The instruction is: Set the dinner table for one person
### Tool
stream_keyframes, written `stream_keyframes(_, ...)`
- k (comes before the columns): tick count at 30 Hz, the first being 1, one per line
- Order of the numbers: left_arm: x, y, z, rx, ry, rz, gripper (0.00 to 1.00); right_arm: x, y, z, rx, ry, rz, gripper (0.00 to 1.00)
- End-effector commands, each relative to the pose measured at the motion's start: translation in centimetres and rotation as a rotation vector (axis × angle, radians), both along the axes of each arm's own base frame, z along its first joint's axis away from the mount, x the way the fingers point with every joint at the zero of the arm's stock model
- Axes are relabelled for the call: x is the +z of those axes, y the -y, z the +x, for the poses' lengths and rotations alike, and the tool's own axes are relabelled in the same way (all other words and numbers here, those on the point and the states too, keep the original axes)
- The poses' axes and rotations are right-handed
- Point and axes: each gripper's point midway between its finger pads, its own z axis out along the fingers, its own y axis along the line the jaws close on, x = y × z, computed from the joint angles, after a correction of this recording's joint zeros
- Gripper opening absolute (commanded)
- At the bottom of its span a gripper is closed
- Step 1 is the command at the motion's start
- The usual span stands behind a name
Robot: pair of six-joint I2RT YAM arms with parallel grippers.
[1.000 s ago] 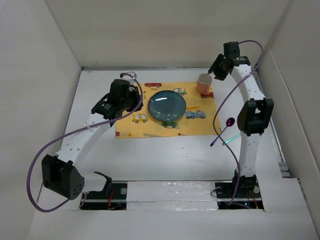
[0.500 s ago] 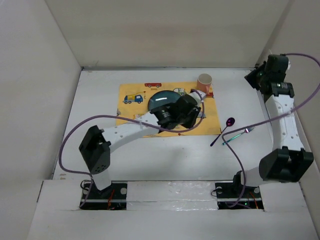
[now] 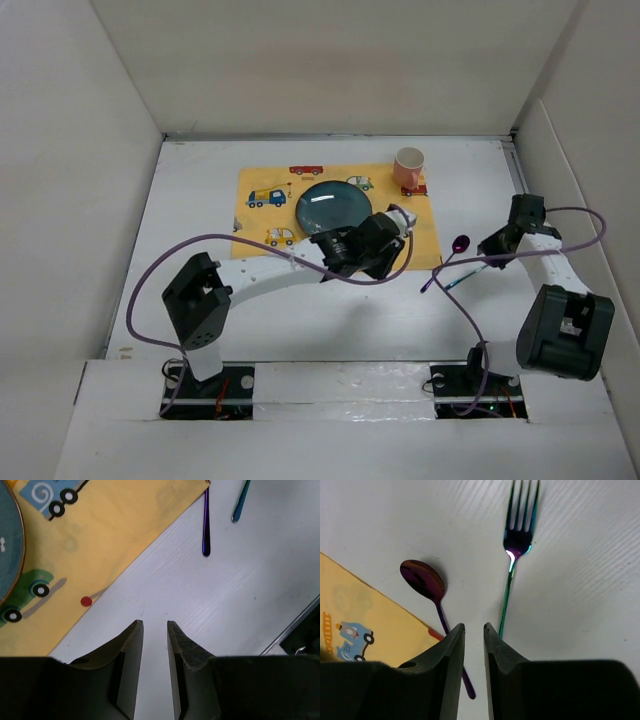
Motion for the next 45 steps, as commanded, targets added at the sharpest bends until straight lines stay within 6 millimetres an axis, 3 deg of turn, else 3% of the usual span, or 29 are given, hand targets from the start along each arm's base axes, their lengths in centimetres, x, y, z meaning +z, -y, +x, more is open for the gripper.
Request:
stream_keyframes(1, 3.3, -1.4, -0.8, -0.006, 0.045, -0.08, 0.24, -0.2, -2.5, 2.0, 0.124, 0.031, 0.045, 0.28)
stream_keyframes(2, 2.5, -2.1, -1.1, -0.003, 0.035, -0.068, 0.24, -1.1, -3.7, 2.0, 0.159, -0.006, 0.049, 0.28)
stream_keyframes(8, 2.8, -4.8, -1.8, 0.016, 0.015, -0.095, 0.24, -2.1, -6.5, 3.5, 0.204, -0.037, 0.027, 0.33)
stream_keyframes(9, 3.0, -5.0, -1.9, 0.014, 0.016, -0.099, 0.24, -3.0, -7.0, 3.5, 0.217, -0.072, 0.029, 0.33)
stream_keyframes(12, 3.4, -6.2, -1.7, 0.026, 0.025, -0.101, 0.24, -3.6, -6.8, 4.4, 0.198, -0.095, 0.008, 0.33)
stream_keyframes(17, 3.9, -7.1, -1.8, 0.032, 0.045, -0.094, 0.24, -2.8, -6.3, 5.5, 0.156, -0.094, -0.03, 0.33)
stream_keyframes(21, 4.2, -7.7, -0.9, 0.057, 0.046, -0.106, 0.24, -2.6, -5.4, 4.9, 0.148, -0.131, -0.09, 0.32)
stream_keyframes(27, 4.5, -8.1, -0.2, 0.074, 0.052, -0.111, 0.24, -4.8, -5.6, 3.6, 0.205, -0.213, -0.085, 0.32)
stream_keyframes(34, 4.4, -8.2, -0.1, 0.078, 0.056, -0.106, 0.24, -5.9, -5.8, 2.9, 0.26, -0.281, -0.099, 0.31)
stream_keyframes(35, 4.5, -8.1, -0.1, 0.08, 0.055, -0.109, 0.24, -6.1, -5.7, 2.7, 0.264, -0.296, -0.101, 0.31)
stream_keyframes(37, 4.6, -8.1, -0.1, 0.083, 0.057, -0.112, 0.24, -6.3, -5.4, 2.4, 0.27, -0.32, -0.115, 0.19)
stream_keyframes(40, 4.9, -8.2, 0.1, 0.093, 0.067, -0.117, 0.24, -6.0, -4.8, 2.3, 0.262, -0.32, -0.149, 0.01)
stream_keyframes(42, 5.0, -8.5, 0.5, 0.106, 0.074, -0.116, 0.24, -4.9, -4.3, 2.8, 0.246, -0.296, -0.178, 0.0)
stream_keyframes(45, 5.4, -8.8, 0.7, 0.115, 0.077, -0.124, 0.24, -0.9, -2.3, 4.8, 0.174, -0.187, -0.25, 0.0)
